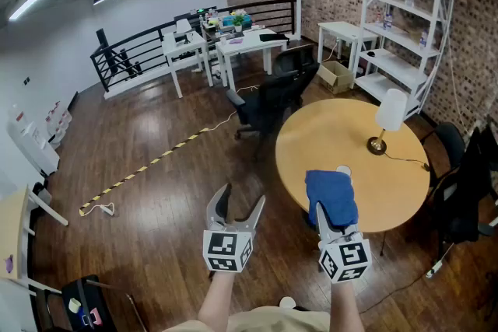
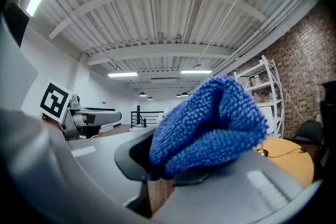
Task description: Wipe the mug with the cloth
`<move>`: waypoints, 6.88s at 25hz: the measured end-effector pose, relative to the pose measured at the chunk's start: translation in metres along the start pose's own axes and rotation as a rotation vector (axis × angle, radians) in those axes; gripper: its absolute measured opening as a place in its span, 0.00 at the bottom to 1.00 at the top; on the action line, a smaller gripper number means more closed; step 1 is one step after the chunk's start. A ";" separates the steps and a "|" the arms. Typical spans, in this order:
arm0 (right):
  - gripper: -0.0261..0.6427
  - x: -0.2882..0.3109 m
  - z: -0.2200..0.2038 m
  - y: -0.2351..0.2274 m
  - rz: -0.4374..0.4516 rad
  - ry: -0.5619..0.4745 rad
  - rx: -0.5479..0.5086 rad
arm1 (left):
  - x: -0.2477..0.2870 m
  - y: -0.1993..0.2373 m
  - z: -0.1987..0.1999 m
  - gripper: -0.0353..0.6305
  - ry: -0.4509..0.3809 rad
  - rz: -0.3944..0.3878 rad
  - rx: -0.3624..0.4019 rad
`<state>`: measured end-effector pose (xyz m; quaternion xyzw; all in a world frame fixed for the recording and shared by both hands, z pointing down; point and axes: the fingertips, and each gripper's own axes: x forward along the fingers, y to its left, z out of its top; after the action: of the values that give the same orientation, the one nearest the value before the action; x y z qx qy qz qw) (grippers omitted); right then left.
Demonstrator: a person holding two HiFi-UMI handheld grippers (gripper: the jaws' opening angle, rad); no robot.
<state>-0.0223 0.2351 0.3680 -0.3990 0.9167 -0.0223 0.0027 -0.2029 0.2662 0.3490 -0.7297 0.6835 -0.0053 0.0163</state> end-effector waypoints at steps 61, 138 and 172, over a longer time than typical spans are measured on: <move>0.12 0.202 -0.139 -0.423 -0.226 0.355 0.138 | 0.348 -0.186 -0.329 0.49 0.763 -0.359 -0.469; 0.13 0.295 -0.370 -0.179 0.957 1.991 -0.540 | 0.348 -0.146 -0.387 0.13 0.851 -0.670 0.078; 0.13 0.310 -0.386 -0.279 0.643 1.796 -0.020 | 0.353 -0.173 -0.386 0.13 0.878 -0.573 0.074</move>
<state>-0.0387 -0.1669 0.7699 0.0385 0.6422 -0.3106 -0.6997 -0.0186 -0.0809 0.7347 -0.8155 0.3983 -0.3391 -0.2478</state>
